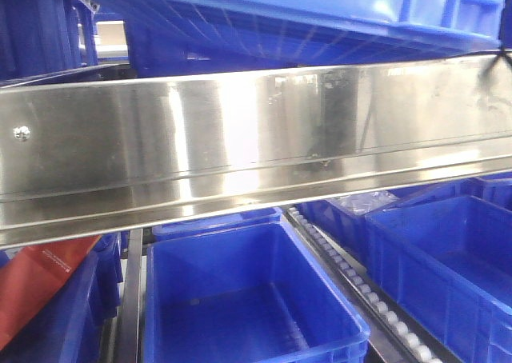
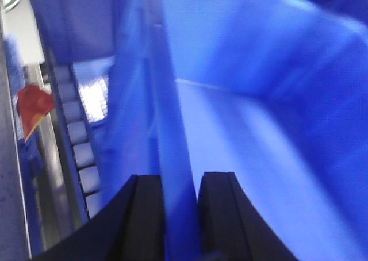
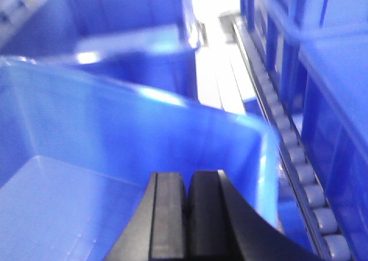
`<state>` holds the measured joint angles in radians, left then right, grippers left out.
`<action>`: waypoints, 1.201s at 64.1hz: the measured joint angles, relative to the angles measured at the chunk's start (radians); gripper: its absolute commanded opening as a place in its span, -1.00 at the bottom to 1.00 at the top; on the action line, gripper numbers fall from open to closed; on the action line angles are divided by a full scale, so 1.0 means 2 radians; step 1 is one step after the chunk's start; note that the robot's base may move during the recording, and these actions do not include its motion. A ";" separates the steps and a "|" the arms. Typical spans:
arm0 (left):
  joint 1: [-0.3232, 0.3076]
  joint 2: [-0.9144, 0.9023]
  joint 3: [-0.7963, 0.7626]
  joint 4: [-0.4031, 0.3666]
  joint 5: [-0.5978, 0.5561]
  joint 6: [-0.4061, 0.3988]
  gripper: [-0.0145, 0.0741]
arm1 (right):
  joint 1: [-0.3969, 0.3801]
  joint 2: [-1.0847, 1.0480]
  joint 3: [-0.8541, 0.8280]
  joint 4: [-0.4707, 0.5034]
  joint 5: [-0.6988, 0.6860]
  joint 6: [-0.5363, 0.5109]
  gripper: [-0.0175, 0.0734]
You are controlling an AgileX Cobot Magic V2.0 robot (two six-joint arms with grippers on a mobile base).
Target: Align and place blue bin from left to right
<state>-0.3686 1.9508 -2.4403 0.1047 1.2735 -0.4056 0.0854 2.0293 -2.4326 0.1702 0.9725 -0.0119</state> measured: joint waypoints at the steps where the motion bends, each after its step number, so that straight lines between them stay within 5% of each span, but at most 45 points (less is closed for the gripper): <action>1: 0.000 0.001 0.000 0.001 0.000 -0.001 -0.71 | -0.001 0.003 0.000 0.000 0.000 0.000 -0.77; 11: -0.001 0.017 -0.001 0.033 0.001 -0.020 -0.58 | -0.004 0.014 0.000 0.000 0.000 -0.002 -0.49; 23: -0.001 0.035 -0.002 0.053 0.000 -0.022 0.27 | -0.014 0.017 0.000 0.000 0.001 -0.002 0.46; 29: -0.001 0.038 -0.002 0.050 -0.008 -0.025 0.62 | -0.022 0.017 0.000 0.000 0.014 -0.002 0.63; 46: -0.004 0.036 -0.004 0.045 -0.020 -0.026 0.68 | -0.035 0.017 0.000 0.016 0.043 -0.002 0.39; 60: -0.004 0.002 -0.004 0.041 -0.020 -0.015 0.65 | -0.035 -0.008 0.000 0.023 0.058 -0.002 -0.38; 67: -0.004 -0.030 -0.004 0.041 -0.020 0.006 0.33 | -0.035 -0.028 0.000 0.032 0.069 -0.002 -0.83; 77: -0.004 -0.068 -0.005 0.033 -0.020 0.058 -0.58 | -0.033 -0.048 0.000 0.036 0.085 -0.002 -0.79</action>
<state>-0.3772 1.8154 -2.4506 0.1710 1.2329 -0.2895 0.0185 1.9328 -2.4326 0.2430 1.1421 -0.0164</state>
